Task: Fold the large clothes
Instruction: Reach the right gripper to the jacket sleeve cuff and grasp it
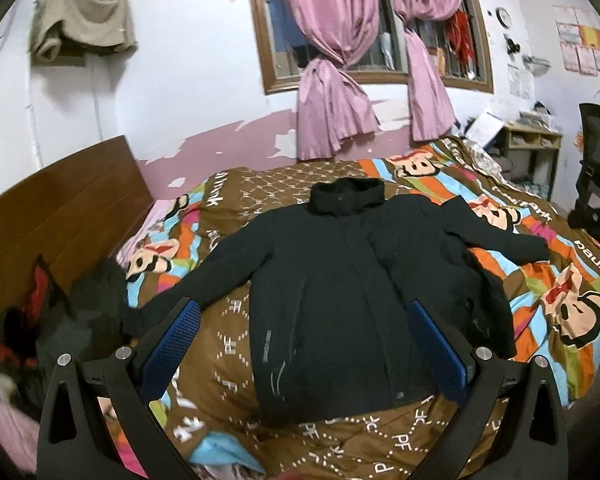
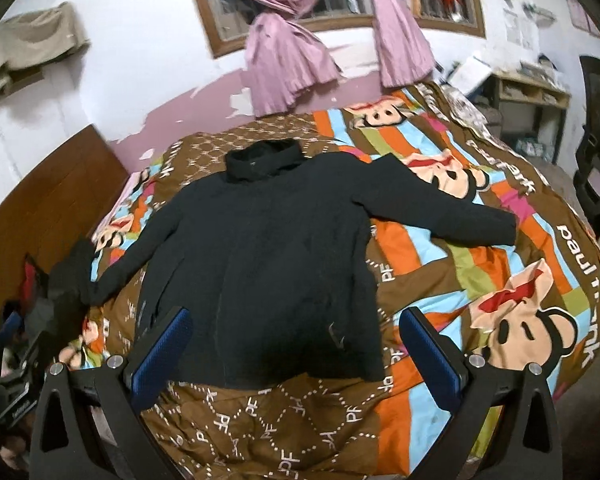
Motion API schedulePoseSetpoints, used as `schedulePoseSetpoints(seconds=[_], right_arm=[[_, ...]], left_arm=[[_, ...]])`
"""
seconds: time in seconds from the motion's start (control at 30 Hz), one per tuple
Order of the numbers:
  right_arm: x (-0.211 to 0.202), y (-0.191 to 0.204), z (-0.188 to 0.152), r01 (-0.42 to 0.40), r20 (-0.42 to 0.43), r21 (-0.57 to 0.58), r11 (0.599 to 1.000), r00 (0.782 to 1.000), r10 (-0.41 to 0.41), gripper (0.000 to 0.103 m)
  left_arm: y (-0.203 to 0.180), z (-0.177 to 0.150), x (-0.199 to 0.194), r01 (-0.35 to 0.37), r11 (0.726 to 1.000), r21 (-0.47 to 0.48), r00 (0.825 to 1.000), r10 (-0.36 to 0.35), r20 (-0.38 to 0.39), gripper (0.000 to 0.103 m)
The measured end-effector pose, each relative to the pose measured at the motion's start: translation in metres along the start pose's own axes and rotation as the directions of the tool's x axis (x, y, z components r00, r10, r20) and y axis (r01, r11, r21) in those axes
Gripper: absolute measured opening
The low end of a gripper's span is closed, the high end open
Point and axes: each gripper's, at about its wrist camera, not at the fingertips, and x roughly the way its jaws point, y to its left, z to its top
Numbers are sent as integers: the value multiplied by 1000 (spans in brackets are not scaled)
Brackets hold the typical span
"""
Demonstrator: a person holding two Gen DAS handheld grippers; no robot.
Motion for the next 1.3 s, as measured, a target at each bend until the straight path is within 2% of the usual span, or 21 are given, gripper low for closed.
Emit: schedulePoseSetpoints(seconds=[0.1,0.23,0.33,0.43,0.57,0.67,0.73,0.83,0.9,0.97,1.03,1.13,1.2,1.27,1.3], right_arm=[[11,-19,39,24,-5,64,998,1000,-24,103],[35,-45,83,89,62,113,990,993,-96,103],[72,-75,108,114,87,169,979,988,-130,103],[115,-120,124,141,75,252,957,984,-165,103],[182,-195,124,151,-3,375,915,987,-162,103],[229,-254,107,235,-63,436,869,971,-231,103],[250,-287,94,286,-96,466,837,957,-274,103],[281,-344,72,346,-159,538,769,937,-311,103],[297,-378,57,344,-175,608,715,937,-302,103],[312,-402,46,317,-181,671,670,947,-267,103],[324,-420,37,291,-174,717,633,955,-242,95],[335,-437,29,220,-116,778,588,971,-209,74],[338,-443,27,189,-81,800,569,974,-210,64],[340,-447,29,167,-58,810,563,977,-206,49],[340,-448,30,167,-51,810,563,975,-215,36]], left_arm=[[-2,40,17,-3,999,49,1000,4,-7,102],[-10,87,61,2,998,66,1000,-3,13,102],[-19,107,115,20,999,45,999,-22,40,102],[-28,118,187,70,998,-10,998,-70,2,102],[-57,124,288,140,988,-62,987,-144,-65,102],[-89,126,345,205,976,-69,974,-211,-82,102],[-116,124,384,269,960,-78,956,-276,-105,102],[-155,122,435,335,937,-102,927,-347,-143,102],[-176,119,465,368,922,-123,909,-384,-161,102],[-193,115,490,379,915,-136,898,-399,-185,102],[-204,113,510,388,909,-148,884,-413,-218,101],[-229,110,531,395,913,-104,864,-407,-297,101],[-243,104,539,370,928,-41,870,-361,-337,102],[-254,95,550,351,936,6,863,-321,-390,102],[-255,92,554,346,938,11,861,-313,-401,102]])
